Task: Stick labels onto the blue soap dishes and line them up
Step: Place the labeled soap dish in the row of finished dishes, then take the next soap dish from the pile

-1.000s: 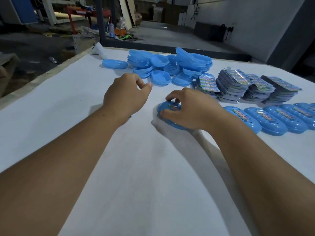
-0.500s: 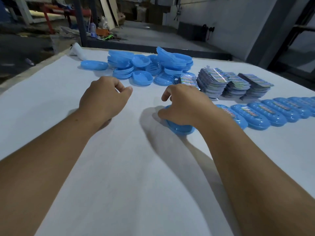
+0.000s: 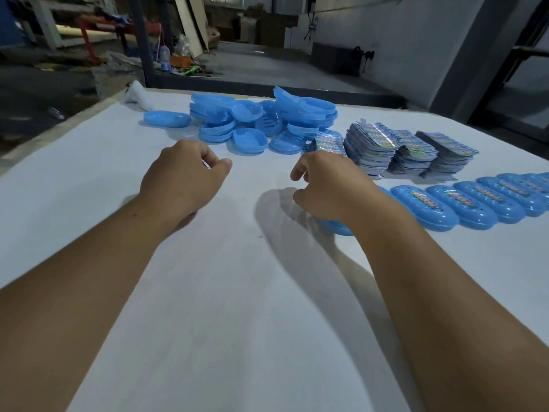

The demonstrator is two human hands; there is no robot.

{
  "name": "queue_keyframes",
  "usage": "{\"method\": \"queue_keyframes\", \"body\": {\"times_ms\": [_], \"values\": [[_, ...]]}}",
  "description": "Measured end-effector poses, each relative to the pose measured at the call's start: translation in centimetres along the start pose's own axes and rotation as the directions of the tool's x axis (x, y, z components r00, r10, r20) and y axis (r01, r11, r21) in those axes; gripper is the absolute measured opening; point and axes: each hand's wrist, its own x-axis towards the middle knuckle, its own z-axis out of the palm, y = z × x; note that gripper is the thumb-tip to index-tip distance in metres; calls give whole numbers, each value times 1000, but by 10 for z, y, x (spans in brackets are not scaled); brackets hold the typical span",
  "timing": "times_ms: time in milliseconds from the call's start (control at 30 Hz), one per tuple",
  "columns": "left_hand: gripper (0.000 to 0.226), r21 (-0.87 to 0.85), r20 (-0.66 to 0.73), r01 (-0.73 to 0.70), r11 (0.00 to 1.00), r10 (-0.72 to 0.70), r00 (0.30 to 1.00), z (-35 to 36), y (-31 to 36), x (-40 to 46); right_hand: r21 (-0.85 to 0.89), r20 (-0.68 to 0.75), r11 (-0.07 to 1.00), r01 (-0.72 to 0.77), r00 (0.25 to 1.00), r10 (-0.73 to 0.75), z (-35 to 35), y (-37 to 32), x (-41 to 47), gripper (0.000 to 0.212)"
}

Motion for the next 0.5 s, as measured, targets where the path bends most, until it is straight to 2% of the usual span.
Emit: {"method": "queue_keyframes", "body": {"times_ms": [300, 433, 500], "values": [[27, 30, -38, 36, 999, -35, 999, -6, -11, 6, 171, -18, 977, 124, 992, -123, 19, -17, 1, 22], [15, 116, -57, -78, 990, 85, 995, 4, -4, 8, 203, -30, 970, 133, 991, -130, 22, -19, 4, 17], [20, 174, -21, -160, 972, 166, 986, 13, 4, 15, 220, -52, 966, 138, 990, -130, 22, -18, 5, 15]]}}
